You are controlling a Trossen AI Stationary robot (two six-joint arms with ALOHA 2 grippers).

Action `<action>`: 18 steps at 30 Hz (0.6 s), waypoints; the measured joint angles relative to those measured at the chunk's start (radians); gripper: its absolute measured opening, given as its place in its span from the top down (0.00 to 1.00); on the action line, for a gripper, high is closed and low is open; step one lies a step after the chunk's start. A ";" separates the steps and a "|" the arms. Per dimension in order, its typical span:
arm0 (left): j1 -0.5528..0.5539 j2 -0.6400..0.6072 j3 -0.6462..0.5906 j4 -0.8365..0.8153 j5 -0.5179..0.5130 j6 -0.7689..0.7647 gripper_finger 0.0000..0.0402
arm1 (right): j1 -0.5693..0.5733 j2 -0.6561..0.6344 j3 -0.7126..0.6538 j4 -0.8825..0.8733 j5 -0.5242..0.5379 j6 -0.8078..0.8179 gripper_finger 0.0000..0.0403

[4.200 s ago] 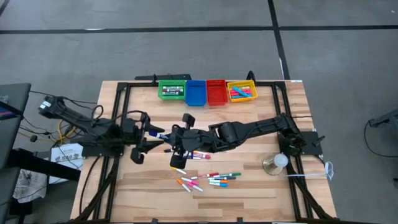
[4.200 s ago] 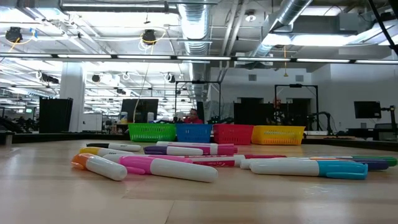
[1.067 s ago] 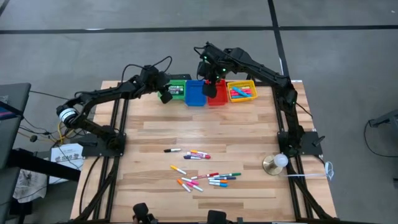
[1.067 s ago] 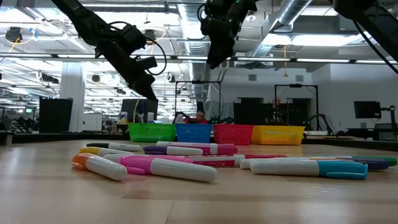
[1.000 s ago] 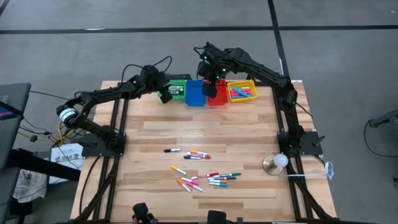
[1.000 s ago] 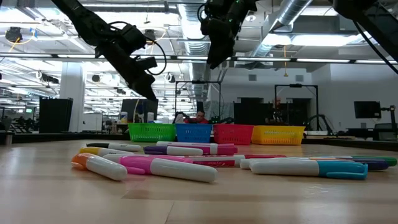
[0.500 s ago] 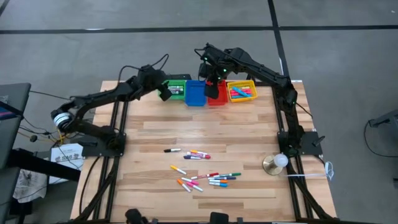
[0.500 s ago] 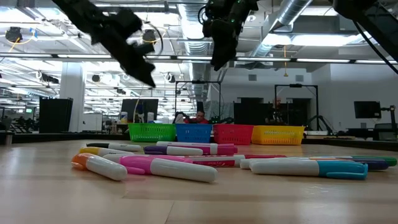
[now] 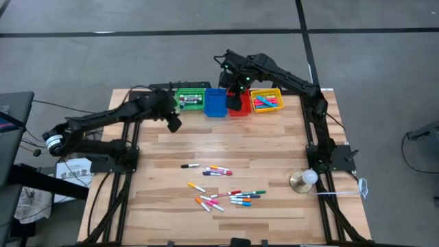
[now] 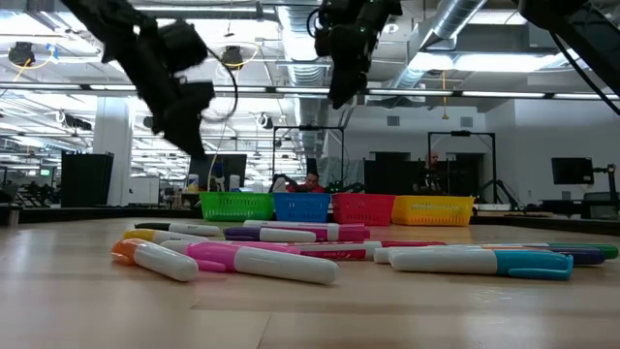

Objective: Pick & Place Markers
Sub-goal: Put the large dark blue marker pen into the green bin

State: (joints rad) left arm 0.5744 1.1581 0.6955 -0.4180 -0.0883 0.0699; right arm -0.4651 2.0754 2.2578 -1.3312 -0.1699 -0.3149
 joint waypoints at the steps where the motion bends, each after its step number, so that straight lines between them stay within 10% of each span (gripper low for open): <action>1: -0.001 0.019 -0.011 0.001 0.002 0.003 0.71 | 0.002 0.000 0.000 0.000 -0.001 0.000 0.37; 18: 0.010 0.298 0.007 0.423 -0.010 0.231 0.75 | 0.021 0.000 0.000 0.000 -0.018 -0.005 0.37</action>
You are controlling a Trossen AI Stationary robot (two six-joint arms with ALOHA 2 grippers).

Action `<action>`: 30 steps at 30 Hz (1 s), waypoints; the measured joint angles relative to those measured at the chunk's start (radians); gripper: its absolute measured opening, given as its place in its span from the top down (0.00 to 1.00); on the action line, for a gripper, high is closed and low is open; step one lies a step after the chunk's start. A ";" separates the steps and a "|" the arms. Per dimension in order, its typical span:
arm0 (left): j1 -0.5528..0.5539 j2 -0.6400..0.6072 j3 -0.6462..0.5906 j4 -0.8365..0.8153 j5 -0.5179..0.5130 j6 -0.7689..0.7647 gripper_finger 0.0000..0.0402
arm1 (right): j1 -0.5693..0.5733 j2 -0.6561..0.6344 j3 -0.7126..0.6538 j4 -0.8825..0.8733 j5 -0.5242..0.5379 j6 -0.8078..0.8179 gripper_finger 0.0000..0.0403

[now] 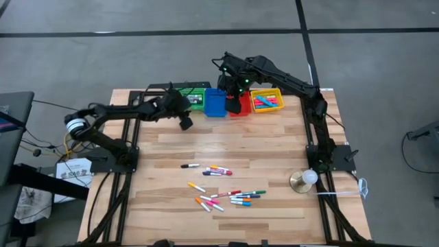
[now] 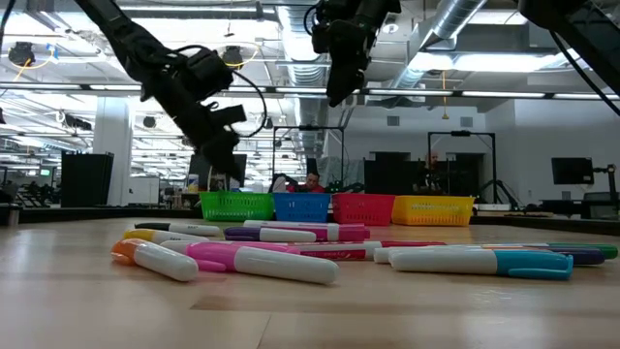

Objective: Pick & Place Markers
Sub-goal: Put the large dark blue marker pen into the green bin, then put the large pink marker pen into the green bin

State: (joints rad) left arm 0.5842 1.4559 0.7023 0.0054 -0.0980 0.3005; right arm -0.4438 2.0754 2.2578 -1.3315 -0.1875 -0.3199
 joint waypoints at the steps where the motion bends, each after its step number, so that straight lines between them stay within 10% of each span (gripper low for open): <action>1: 0.003 0.005 0.009 0.025 -0.003 0.010 0.75 | 0.000 0.000 0.000 0.000 0.000 -0.002 0.37; 20: -0.042 -0.177 0.058 0.137 -0.032 -0.034 0.75 | 0.000 0.000 0.000 -0.010 -0.029 0.011 0.37; 30: -0.088 -0.430 0.058 -0.007 0.178 -0.193 0.75 | 0.067 0.000 0.000 -0.103 -0.193 0.058 0.37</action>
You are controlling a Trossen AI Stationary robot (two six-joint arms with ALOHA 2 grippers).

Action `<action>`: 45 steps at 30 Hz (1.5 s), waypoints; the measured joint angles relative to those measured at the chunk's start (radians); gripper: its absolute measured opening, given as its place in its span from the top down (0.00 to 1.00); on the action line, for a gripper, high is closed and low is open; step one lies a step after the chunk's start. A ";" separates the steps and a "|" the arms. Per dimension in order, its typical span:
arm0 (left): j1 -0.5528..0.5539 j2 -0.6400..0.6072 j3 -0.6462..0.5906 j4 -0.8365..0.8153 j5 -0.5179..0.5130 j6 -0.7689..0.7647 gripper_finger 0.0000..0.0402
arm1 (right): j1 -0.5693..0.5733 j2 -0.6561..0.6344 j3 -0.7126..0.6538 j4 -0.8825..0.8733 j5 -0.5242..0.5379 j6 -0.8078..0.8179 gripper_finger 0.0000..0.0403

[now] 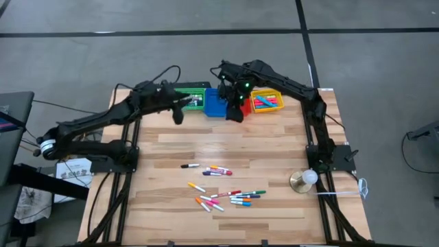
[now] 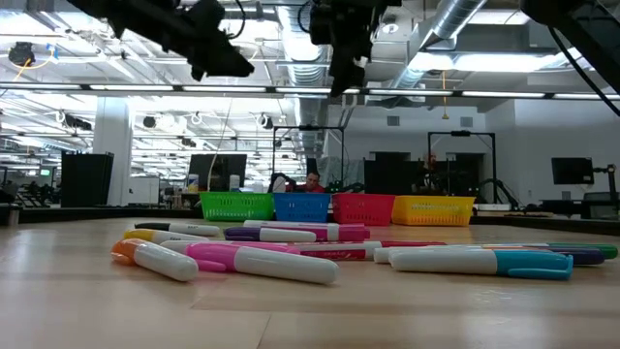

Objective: Pick & Place Markers
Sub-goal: Put the large pink marker pen into the green bin

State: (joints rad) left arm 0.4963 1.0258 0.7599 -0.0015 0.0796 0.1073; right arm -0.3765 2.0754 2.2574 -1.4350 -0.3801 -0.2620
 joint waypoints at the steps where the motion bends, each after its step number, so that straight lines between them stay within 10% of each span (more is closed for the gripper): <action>1: -0.016 -0.012 -0.002 -0.022 0.000 0.000 0.75 | 0.017 0.000 0.000 0.001 0.011 0.014 0.37; 18: -0.378 -0.232 -0.167 -0.096 0.001 -0.180 0.75 | 0.404 0.000 -0.012 0.140 0.378 0.374 0.37; 27: -0.602 -0.260 -0.195 -0.095 -0.002 -0.229 0.75 | 0.631 0.001 -0.236 0.238 0.588 0.548 0.37; 45: -0.883 -0.013 -0.195 0.013 -0.299 -0.381 0.66 | 0.688 -0.007 -0.692 0.697 0.490 0.527 0.37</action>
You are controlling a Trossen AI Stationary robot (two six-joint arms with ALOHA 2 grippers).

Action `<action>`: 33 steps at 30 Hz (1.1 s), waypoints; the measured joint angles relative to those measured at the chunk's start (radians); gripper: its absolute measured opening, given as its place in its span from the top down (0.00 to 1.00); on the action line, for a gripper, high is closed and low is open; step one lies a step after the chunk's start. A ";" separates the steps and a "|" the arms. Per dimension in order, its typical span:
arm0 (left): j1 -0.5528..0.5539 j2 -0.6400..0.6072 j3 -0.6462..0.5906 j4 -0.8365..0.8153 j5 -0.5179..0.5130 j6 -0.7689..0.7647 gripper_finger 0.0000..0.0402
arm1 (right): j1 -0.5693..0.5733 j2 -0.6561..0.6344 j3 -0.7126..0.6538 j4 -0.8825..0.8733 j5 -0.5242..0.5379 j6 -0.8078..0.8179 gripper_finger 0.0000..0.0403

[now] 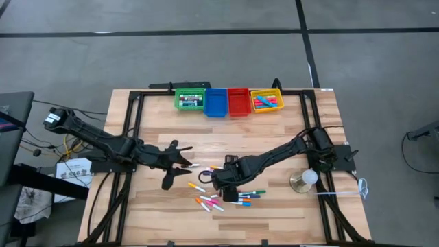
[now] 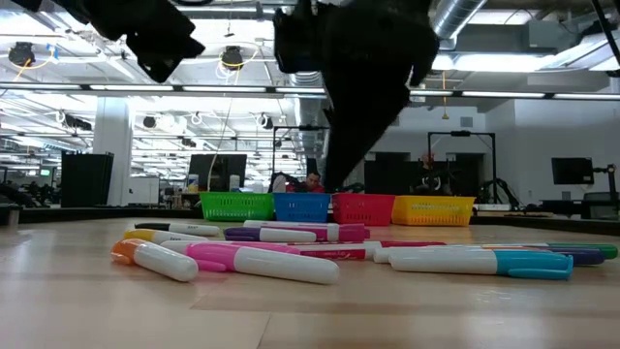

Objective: Pick & Place Markers
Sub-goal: Put the large pink marker pen into the green bin

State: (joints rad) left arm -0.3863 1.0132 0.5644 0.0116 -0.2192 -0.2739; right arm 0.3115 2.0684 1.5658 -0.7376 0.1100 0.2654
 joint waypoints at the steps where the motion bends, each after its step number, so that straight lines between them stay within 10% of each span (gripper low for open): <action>1: 0.000 0.007 0.000 0.000 -0.001 -0.015 0.66 | 0.000 -0.001 0.000 0.008 -0.020 -0.004 0.37; 8: 0.000 0.031 0.000 0.007 0.001 -0.056 0.66 | 0.031 -0.013 0.000 -0.034 -0.128 0.004 0.37; 14: 0.000 0.025 0.000 0.010 0.002 -0.057 0.66 | -0.016 -0.011 -0.001 -0.194 0.064 -0.111 0.37; 20: 0.000 0.025 0.000 0.012 0.002 -0.057 0.66 | -0.095 -0.003 0.000 -0.068 -0.080 -0.032 0.37; 33: -0.029 0.025 0.000 0.014 0.005 -0.056 0.66 | -0.096 0.026 -0.034 0.041 0.000 -0.027 0.43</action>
State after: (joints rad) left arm -0.4156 1.0386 0.5644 0.0256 -0.2138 -0.3302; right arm 0.2153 2.0949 1.5321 -0.6968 0.1105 0.2379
